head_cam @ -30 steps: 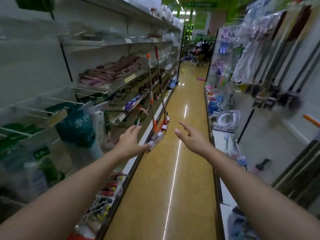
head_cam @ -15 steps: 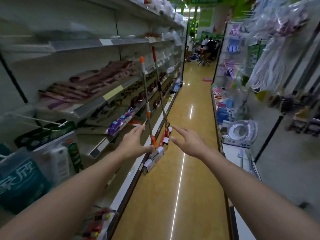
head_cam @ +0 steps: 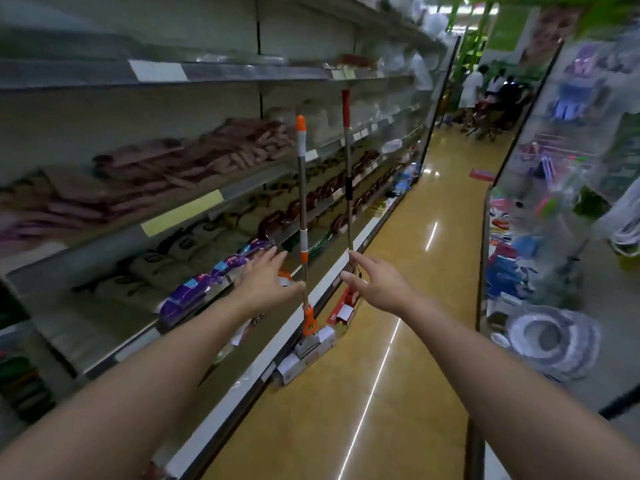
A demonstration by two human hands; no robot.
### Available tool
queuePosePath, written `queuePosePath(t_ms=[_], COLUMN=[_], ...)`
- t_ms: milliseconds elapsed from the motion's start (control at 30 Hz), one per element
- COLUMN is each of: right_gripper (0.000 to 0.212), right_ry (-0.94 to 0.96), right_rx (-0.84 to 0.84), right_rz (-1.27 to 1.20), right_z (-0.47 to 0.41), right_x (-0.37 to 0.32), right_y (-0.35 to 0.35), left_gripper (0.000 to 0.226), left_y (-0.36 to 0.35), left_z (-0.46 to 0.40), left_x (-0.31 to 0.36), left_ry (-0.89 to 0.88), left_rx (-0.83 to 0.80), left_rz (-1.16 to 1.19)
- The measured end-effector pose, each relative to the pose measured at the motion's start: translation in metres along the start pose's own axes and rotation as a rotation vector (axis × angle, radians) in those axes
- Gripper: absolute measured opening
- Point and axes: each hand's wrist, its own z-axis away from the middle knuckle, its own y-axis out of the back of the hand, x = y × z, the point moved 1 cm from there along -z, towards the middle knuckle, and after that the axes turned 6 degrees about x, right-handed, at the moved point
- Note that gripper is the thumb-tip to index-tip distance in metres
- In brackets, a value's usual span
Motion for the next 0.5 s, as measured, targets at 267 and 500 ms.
queuePosePath(t_ms=[267, 500], right_gripper=[0.070, 0.082], right_ry=[0.061, 0.071], right_rx=[-0.039, -0.084], right_rz=[-0.036, -0.140], right_z=[-0.131, -0.261], right_x=[0.042, 0.042], right_y=[-0.030, -0.032], left_gripper=[0.094, 0.107], left_y=[-0.053, -0.060], left_z=[-0.134, -0.258], left_x=[-0.011, -0.020], left_ry=[0.101, 0.194], left_rx=[0.060, 0.062], left_rz=[0.078, 0.275])
